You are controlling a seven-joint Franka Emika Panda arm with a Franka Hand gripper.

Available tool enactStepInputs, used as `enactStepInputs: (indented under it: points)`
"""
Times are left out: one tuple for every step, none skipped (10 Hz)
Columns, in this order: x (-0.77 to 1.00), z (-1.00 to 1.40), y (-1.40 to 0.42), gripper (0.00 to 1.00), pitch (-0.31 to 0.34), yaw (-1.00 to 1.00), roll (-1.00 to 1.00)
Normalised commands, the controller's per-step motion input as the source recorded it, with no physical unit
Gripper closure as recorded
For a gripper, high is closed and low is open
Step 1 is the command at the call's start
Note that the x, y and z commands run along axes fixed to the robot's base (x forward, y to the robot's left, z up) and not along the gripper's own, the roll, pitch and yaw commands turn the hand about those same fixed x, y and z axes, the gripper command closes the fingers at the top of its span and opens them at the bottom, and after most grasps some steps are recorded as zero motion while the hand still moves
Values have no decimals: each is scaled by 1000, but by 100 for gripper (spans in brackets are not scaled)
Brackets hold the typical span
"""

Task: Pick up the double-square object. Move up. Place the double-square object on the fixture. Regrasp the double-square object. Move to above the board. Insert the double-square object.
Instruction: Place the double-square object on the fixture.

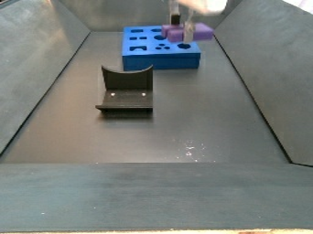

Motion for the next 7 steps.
enactStepInputs:
  points:
    - [-2, 423, -12, 100, 69, 5, -73]
    - [6, 268, -13, 100, 80, 3, -81]
    - [1000, 271, -34, 100, -8, 1000, 59]
    - [1000, 232, -33, 100, -3, 1000, 63]
    - [1000, 220, -34, 100, 4, 1000, 66]
    - [1000, 212, -34, 100, 10, 1000, 69]
    - [1000, 186, -34, 100, 23, 1000, 75]
